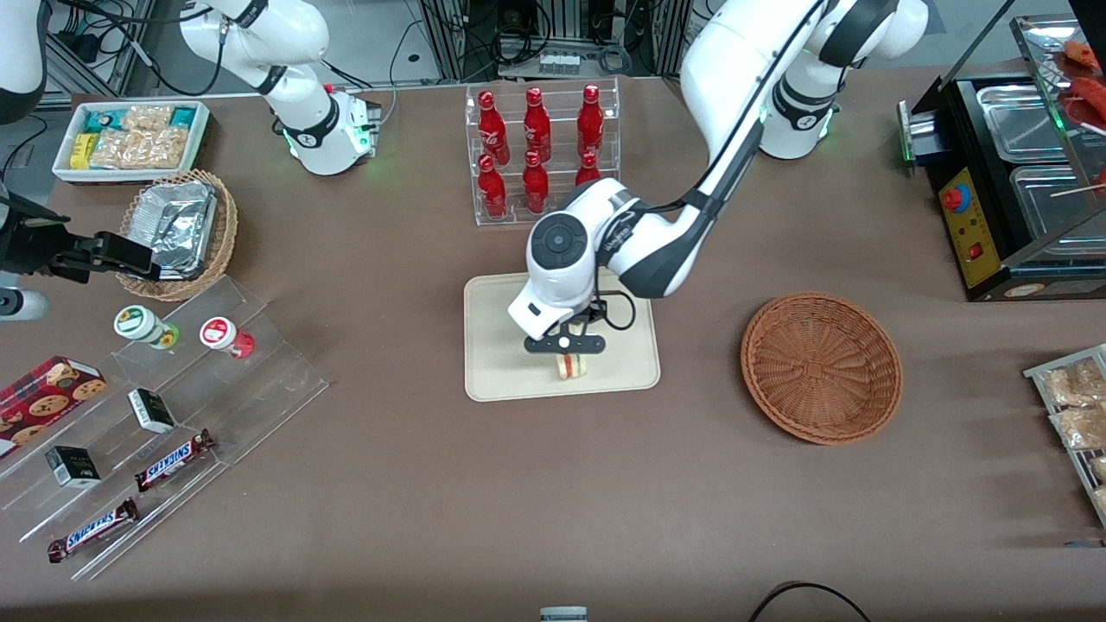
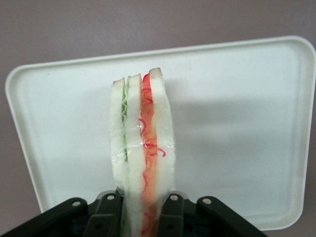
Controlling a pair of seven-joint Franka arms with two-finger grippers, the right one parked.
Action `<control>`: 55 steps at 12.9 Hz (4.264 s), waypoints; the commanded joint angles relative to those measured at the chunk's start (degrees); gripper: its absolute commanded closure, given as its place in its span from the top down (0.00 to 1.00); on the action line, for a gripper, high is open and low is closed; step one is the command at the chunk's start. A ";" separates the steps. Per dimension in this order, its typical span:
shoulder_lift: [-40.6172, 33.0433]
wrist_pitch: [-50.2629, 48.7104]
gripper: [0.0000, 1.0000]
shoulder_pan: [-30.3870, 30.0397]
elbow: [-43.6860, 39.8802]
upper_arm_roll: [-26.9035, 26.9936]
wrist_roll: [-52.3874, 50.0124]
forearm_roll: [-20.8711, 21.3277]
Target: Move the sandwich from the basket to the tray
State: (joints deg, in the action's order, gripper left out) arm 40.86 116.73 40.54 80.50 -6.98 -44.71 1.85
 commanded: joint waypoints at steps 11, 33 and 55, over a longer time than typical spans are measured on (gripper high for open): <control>4.14 -0.10 1.00 3.14 -1.22 0.91 -2.04 1.40; -33.82 -24.18 1.00 2.18 9.94 29.81 24.55 -2.56; -40.60 -29.72 1.00 -46.43 9.68 -5.24 39.87 -2.21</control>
State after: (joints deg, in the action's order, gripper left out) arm 1.05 86.81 -2.94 89.83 -9.32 -6.29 -0.28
